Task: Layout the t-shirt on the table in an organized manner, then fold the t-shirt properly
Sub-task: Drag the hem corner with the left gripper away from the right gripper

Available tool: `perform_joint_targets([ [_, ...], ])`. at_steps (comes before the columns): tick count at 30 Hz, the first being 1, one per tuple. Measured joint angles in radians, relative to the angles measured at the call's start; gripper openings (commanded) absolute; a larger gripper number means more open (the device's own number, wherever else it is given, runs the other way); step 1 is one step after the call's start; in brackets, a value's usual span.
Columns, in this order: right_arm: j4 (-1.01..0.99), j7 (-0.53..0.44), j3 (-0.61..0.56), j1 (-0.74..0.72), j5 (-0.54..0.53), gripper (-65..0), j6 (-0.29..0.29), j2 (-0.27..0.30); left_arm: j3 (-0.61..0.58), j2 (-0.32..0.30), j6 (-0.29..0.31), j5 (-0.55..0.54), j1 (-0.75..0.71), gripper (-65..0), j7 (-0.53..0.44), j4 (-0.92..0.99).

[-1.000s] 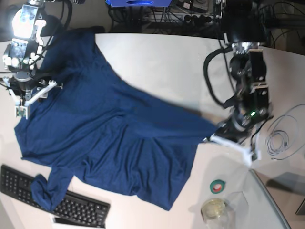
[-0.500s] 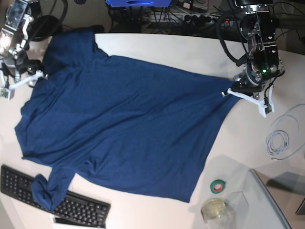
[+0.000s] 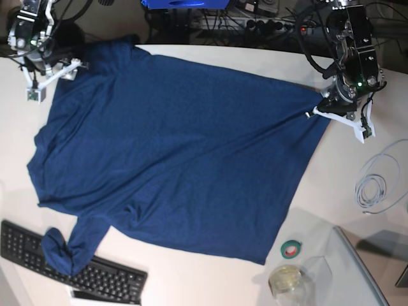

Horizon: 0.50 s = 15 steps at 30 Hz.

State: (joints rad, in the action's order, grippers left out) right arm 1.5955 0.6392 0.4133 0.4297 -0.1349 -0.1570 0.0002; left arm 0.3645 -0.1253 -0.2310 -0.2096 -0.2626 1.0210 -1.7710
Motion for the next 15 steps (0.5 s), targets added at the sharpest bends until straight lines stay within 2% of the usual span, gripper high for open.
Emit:
perform_joint_targets([
  [3,-0.045,-0.017,-0.019,-0.006,0.001,-37.8,0.0,0.005,-0.001,0.0,0.0,0.0,0.005,-65.0,-0.001,0.0],
  [6,-0.081,-0.057,-0.017,-0.015,-0.001,-55.7,0.0,0.006,0.003,0.0,0.0,0.0,-0.003,-65.0,-0.003,0.0],
  [8,-0.108,-0.068,-0.011,-0.038,0.0,-63.6,0.001,0.015,0.006,-0.002,0.0,0.0,-0.018,-65.0,-0.004,0.0],
  [11,-0.112,-0.08,-0.003,-0.04,-0.005,-64.4,0.001,0.016,0.006,0.003,0.0,0.0,-0.032,-65.0,-0.001,-0.001],
  [15,-0.098,-0.051,0.07,-0.035,-0.016,-64.2,0.0,0.005,0.006,0.003,0.003,0.0,-0.067,-65.0,-0.004,-0.003],
])
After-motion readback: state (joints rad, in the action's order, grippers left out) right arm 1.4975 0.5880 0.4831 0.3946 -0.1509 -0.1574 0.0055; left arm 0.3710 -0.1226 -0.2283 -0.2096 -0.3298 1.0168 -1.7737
